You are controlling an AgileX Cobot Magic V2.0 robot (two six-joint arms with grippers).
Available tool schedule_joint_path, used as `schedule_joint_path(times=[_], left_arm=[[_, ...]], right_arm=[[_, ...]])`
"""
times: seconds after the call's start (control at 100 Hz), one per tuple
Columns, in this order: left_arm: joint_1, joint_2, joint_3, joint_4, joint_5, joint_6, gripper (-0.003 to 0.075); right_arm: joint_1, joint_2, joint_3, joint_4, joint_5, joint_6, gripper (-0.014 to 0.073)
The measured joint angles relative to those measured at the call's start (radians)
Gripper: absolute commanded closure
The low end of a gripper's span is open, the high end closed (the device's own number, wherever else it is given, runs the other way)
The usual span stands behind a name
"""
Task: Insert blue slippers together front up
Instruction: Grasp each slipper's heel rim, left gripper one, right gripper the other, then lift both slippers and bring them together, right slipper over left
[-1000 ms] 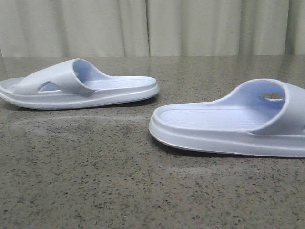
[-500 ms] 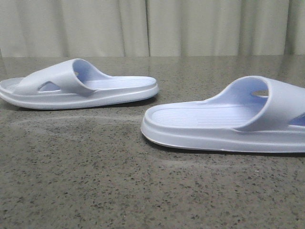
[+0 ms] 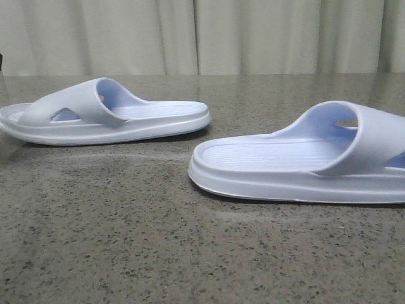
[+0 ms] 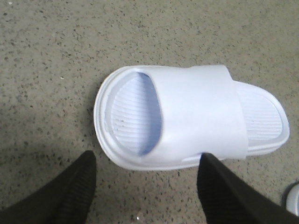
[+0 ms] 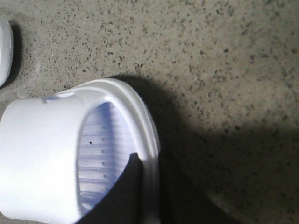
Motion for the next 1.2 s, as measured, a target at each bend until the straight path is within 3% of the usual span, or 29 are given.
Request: schedule_joint_path(times=[0.22,0.46,0.67,0.85,1.2], left_arm=[[0.068,0.177,-0.044,-0.188,0.054,0.166,0.0308],[0.087,0.296,-0.069,-0.292,0.074,0.281,0.0316],[0.087,0.350,-0.079,-0.347,0.097,0.331,0.0477],[0.087,0.381,-0.080,-0.377,0.124,0.342,0.0705],[0.162,0.348,-0.083,-0.390,0.203,0.357,0.0705]], right_arm=[[0.000,0.000,0.000,0.000,-0.006,0.000,0.0699],[0.000,0.000,0.000,0.002,-0.008,-0.004,0.0699],[0.000,0.000,0.000,0.002,-0.012,-0.006,0.0699],[0.000,0.000,0.000,0.002,-0.014,-0.006,0.0699],[0.000,0.001,-0.032,0.010,-0.018,-0.009,0.0699]])
